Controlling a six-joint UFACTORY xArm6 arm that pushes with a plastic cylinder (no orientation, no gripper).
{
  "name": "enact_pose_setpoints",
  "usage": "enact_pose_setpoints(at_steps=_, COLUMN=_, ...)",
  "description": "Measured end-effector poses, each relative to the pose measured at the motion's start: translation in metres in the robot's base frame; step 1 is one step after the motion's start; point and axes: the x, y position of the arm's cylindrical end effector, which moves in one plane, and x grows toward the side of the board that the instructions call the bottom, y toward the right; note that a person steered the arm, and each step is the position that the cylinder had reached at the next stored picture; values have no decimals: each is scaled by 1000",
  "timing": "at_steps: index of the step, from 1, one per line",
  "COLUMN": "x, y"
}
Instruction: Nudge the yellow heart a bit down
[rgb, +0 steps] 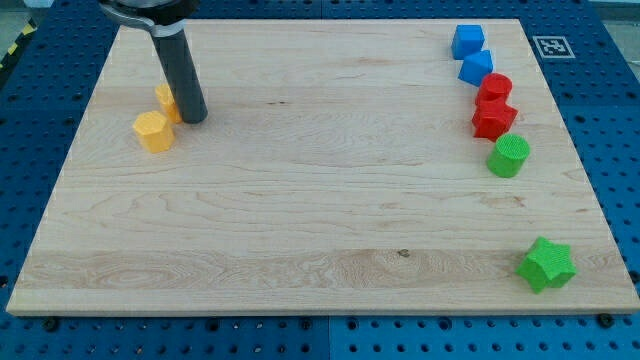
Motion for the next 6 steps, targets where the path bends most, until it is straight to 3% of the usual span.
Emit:
enact_pose_setpoints(at_steps=2, x=12, y=79)
enact_pose_setpoints(at_steps=3, x=-28, y=77)
enact_pose_setpoints(at_steps=4, x=-59, y=27)
enact_pose_setpoints(at_steps=6, x=-44, y=-28)
